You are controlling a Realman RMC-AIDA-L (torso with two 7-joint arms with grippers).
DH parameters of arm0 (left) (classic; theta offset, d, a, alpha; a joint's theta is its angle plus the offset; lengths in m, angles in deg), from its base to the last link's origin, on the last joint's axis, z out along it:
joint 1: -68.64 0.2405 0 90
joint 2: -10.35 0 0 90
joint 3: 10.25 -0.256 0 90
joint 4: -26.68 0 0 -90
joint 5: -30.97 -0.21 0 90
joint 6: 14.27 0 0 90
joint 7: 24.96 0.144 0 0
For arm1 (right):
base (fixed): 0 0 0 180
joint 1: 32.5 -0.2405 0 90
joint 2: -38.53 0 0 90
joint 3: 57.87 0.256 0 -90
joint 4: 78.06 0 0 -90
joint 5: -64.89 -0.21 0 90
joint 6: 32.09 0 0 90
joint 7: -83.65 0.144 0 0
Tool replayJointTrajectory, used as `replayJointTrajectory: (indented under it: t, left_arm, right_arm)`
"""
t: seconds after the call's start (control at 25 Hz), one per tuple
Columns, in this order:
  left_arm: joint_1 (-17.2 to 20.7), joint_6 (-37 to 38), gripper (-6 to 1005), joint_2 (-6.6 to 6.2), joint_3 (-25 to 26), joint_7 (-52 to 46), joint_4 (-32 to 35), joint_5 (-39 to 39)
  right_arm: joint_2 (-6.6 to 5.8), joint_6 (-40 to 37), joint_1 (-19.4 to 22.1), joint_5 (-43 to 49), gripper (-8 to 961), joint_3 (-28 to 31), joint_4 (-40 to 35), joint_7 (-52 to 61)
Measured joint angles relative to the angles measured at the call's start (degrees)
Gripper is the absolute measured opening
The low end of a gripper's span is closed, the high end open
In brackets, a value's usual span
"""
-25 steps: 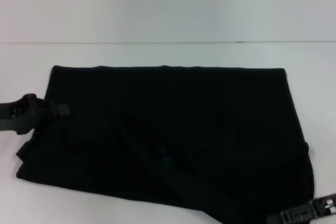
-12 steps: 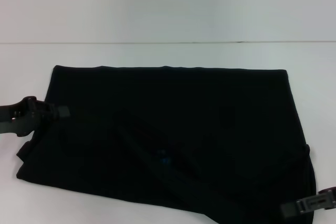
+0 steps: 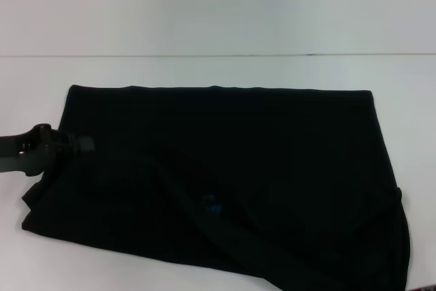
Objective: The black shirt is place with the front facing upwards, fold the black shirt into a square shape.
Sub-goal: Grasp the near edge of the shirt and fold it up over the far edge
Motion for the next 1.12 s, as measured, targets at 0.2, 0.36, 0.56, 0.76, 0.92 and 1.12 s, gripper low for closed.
replayJointTrajectory:
  t: [0.2, 0.36, 0.56, 0.76, 0.92, 1.12]
  left_arm:
    - [-0.02, -0.14, 39, 0.10, -0.08, 0.00, 0.00, 0.00]
    - [-0.03, -0.14, 40, 0.10, 0.02, 0.01, 0.00, 0.00]
    - [-0.04, -0.22, 40, 0.10, -0.08, 0.07, 0.00, 0.00]
    - [-0.10, -0.21, 40, 0.10, -0.09, 0.12, 0.00, 0.00]
    - [-0.07, -0.06, 40, 0.10, 0.11, 0.22, 0.00, 0.00]
    - [-0.03, 0.07, 40, 0.10, 0.15, 0.32, 0.00, 0.00]
  right_arm:
    - [0.83, 1.40, 0.40, 2.35, 657, -0.15, 0.33, -0.06]
    - [1.13, 2.18, 0.38, 3.06, 657, -0.22, 0.79, 0.15]
    - [1.41, 3.40, -0.08, 3.09, 657, -0.22, 0.85, 0.59]
    - [2.12, 4.47, -0.42, 3.09, 656, -0.24, 0.92, 0.98]
    - [2.54, 4.54, -0.77, 3.09, 657, -0.24, 0.92, 1.01]
    - [3.40, 4.64, -1.48, 3.09, 658, -0.36, 0.92, 1.09]
